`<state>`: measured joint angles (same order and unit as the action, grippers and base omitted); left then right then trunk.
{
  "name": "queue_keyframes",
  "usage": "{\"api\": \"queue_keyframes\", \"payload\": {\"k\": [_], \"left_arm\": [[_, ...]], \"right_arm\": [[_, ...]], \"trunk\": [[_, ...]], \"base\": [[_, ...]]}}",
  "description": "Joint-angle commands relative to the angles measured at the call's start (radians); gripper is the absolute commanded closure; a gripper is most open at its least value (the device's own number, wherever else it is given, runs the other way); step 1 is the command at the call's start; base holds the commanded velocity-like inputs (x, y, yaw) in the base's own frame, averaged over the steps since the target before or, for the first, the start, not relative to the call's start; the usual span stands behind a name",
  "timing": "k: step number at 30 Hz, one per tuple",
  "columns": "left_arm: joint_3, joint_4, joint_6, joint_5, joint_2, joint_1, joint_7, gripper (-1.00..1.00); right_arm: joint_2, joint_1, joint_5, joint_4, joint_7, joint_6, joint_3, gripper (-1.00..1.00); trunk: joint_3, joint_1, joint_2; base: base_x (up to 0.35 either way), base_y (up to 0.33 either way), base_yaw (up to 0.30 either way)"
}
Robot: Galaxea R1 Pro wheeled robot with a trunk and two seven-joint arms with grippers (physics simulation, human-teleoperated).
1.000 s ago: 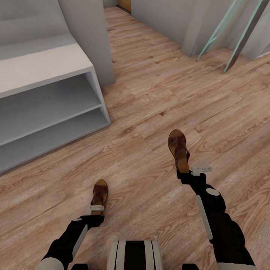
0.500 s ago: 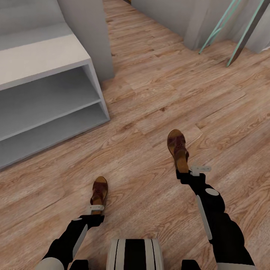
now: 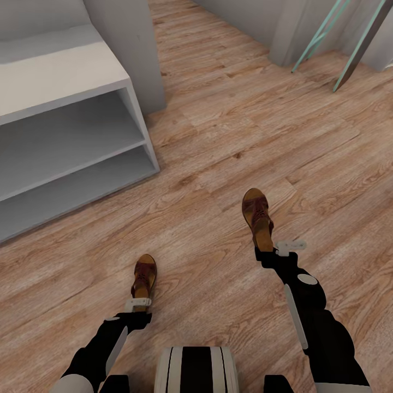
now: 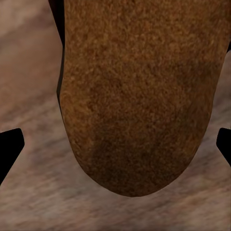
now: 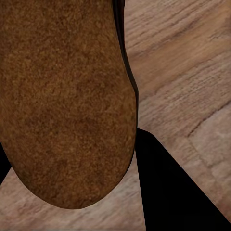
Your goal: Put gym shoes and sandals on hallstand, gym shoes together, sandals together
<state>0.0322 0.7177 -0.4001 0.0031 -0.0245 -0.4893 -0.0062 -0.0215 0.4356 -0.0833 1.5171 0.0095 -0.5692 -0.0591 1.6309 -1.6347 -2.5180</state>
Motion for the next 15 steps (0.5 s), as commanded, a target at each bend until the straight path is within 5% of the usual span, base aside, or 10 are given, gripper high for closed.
{"api": "queue_keyframes", "payload": {"k": [1,15], "left_arm": [[0.0,0.0,0.0,0.0,0.0,0.0,-0.001,-1.0],[0.0,-0.001,0.0,0.0,0.0,0.0,-0.001,-1.0]], "right_arm": [[0.0,0.0,0.003,0.0,0.0,0.0,0.0,1.0],[0.0,0.0,0.004,0.0,0.0,0.0,0.002,1.0]], "trunk": [[0.0,0.0,0.0],[0.0,0.0,0.0]], "base": [[0.0,0.0,0.0],[0.072,0.0,0.0]]}}
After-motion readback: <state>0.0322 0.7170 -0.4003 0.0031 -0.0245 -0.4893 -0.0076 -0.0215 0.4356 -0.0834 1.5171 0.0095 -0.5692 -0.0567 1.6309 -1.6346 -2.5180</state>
